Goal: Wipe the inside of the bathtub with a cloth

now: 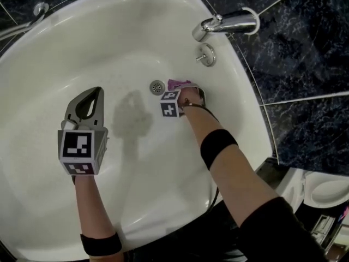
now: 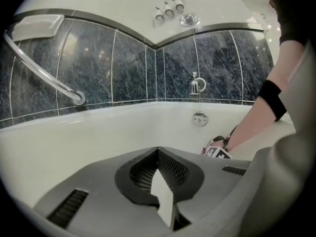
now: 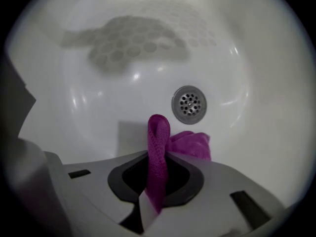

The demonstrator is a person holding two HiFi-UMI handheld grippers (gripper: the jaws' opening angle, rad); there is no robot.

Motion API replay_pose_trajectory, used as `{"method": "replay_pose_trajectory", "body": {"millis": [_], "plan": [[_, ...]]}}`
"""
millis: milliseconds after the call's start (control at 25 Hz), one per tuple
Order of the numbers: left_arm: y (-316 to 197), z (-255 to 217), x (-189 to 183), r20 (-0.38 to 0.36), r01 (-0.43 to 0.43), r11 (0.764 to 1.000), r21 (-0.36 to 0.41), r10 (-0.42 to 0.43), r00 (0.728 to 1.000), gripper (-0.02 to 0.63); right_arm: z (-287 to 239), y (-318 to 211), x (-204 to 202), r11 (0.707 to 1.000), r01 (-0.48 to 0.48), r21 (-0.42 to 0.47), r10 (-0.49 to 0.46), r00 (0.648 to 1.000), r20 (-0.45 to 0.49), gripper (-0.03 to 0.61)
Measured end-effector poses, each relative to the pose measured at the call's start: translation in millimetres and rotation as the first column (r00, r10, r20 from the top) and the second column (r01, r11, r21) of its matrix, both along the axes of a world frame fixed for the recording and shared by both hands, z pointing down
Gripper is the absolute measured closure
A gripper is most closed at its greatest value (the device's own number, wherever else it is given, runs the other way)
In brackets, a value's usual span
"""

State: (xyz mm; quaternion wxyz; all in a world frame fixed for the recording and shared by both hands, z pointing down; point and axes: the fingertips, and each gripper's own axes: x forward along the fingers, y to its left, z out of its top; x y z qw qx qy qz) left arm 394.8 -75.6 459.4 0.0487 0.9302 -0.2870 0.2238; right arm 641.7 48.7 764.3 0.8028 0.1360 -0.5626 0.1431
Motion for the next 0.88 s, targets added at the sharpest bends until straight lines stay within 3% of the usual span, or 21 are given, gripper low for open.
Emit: {"method": "replay_pose_trajectory", "body": {"millis": [200, 360, 520, 680, 880], "plan": [[-2.4, 3.6, -1.6, 0.011, 0.001, 1.0, 0.001, -0.001, 1.0, 0.617, 17.3, 33.8, -29.2, 0.977, -0.186, -0.108, 0.194, 0.978, 0.075, 0.518], [-6.0, 5.2, -3.7, 0.003, 0.015, 1.0, -0.004, -0.015, 1.0, 0.617, 6.0, 41.2, -67.4, 0.931, -0.31, -0.194, 0.347, 0.916, 0.201, 0.518], [-6.8, 3.5, -5.4, -0.003, 0.018, 1.0, -0.007, -0.018, 1.0, 0.617, 5.3, 50.4, -103.0, 0.89, -0.383, -0.247, 0.443, 0.856, 0.268, 0.518], [-6.1, 3.9, -6.7, -0.001, 0.02, 1.0, -0.019, -0.02, 1.0, 0.616, 3.6, 62.0, -160.2, 0.869, -0.383, -0.314, 0.479, 0.812, 0.333, 0.518], [-8.4, -0.3, -8.3, -0.004, 0.028, 1.0, -0.009, -0.028, 1.0, 0.617, -7.6, 79.0, -253.6, 0.823, -0.317, -0.471, 0.539, 0.699, 0.47, 0.518]]}}
